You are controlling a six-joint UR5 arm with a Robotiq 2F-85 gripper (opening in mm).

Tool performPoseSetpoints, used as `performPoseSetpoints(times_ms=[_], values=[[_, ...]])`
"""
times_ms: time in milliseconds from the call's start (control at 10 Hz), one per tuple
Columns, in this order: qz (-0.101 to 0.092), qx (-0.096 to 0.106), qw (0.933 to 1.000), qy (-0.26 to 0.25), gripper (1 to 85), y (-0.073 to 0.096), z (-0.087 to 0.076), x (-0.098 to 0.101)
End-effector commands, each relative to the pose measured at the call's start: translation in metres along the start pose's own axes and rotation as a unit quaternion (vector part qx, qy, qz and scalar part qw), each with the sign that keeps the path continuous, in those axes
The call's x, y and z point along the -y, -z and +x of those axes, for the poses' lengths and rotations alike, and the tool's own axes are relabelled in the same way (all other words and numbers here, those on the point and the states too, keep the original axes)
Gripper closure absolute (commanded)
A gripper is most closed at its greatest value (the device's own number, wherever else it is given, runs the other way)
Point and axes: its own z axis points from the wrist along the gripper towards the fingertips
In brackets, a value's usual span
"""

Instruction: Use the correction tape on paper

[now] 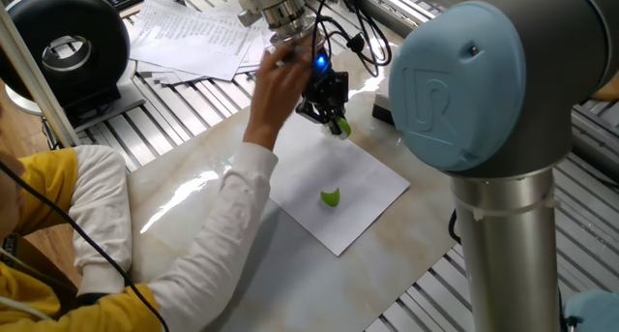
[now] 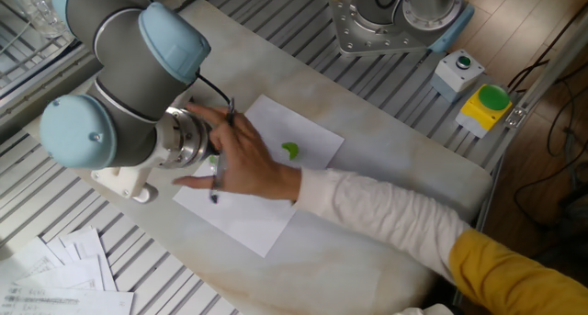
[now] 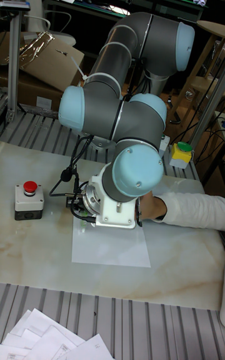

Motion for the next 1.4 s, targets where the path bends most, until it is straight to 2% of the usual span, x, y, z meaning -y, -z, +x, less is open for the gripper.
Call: performPoseSetpoints(times_ms=[0,300,700,1000,1300], values=[[-0.002,0.002,1.0000,0.003,84.7,-0.008,-0.005,0.001],[-0.005,0.002,1.0000,0.003,84.7,-0.013,-0.005,-0.003],[-0.008,-0.004,1.0000,0.003,84.7,-0.009,0.002,-0.006],[-0.009,0.001,0.9999,0.006,84.7,-0.017,0.002,-0.003],[-0.010,-0.004,0.9999,0.007,84.7,-0.013,0.009,-0.005]])
